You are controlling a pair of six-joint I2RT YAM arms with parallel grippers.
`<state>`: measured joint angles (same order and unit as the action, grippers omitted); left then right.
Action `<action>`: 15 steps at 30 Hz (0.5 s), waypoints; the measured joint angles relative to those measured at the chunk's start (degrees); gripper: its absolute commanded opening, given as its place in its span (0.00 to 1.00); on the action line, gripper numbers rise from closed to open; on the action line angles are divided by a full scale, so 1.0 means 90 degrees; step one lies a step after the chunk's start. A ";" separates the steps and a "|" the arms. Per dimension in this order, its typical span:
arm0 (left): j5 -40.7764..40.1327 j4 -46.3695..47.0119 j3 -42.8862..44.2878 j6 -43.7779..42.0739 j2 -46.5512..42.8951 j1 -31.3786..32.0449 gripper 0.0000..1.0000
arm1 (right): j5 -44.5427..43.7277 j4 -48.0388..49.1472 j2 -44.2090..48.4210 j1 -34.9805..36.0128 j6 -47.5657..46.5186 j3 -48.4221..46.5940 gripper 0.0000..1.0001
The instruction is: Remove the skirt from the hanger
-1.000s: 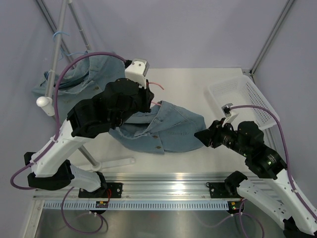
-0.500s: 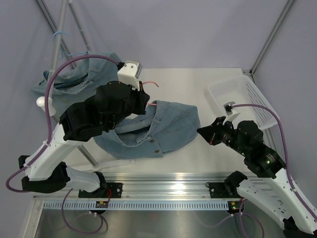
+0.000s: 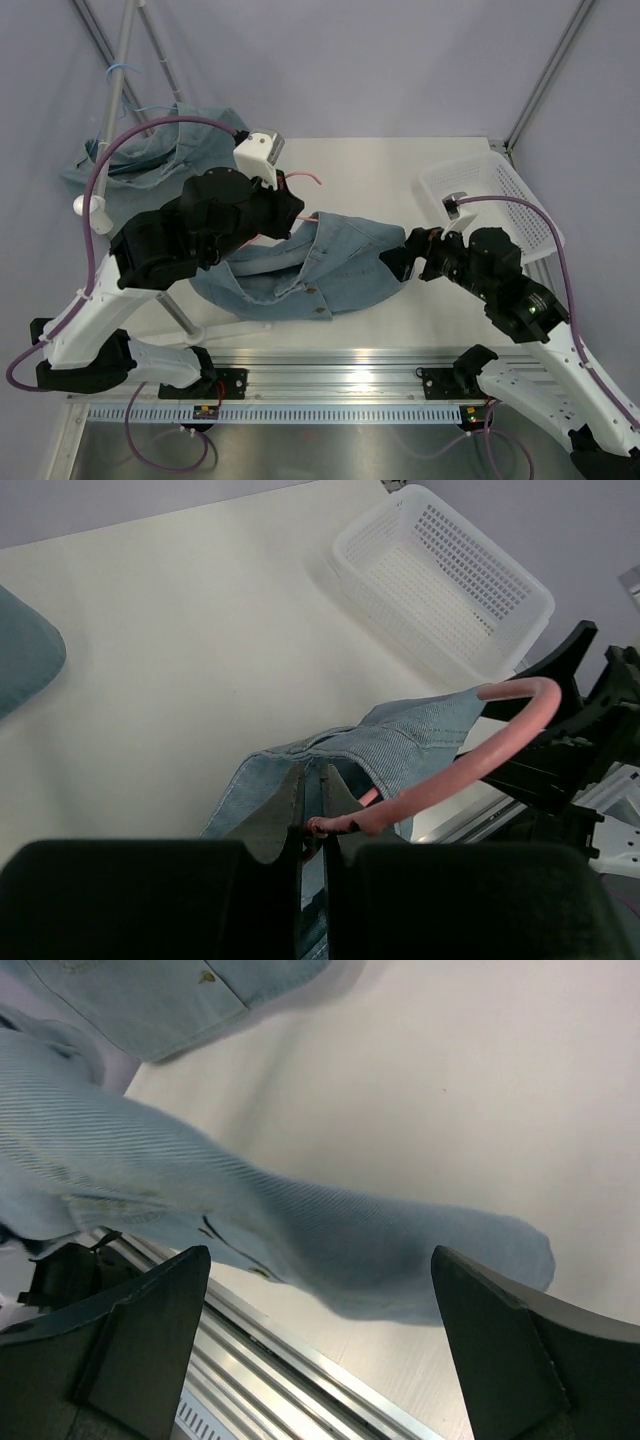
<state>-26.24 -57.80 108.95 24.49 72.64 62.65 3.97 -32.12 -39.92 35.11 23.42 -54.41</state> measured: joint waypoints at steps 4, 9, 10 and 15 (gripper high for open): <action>0.0075 -0.0005 0.0002 0.0015 -0.0248 0.0000 0.00 | 0.0049 0.0017 -0.0253 0.0000 -0.0228 -0.0007 0.79; 0.0090 -0.0029 0.0010 0.0017 -0.0398 0.0000 0.00 | 0.0202 0.0041 -0.0376 0.0000 -0.0367 -0.0005 0.13; 0.0090 -0.0041 0.0010 0.0017 -0.0401 0.0000 0.00 | 0.0221 0.0049 -0.0367 0.0000 -0.0357 -0.0005 0.13; 0.0080 -0.0090 0.0010 0.0022 -0.0401 0.0000 0.00 | 0.0291 0.0039 -0.0117 -0.0002 -0.0367 0.0044 0.00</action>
<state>-25.52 -58.61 109.03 24.69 69.04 62.65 6.59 -31.77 -40.97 35.09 20.12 -54.02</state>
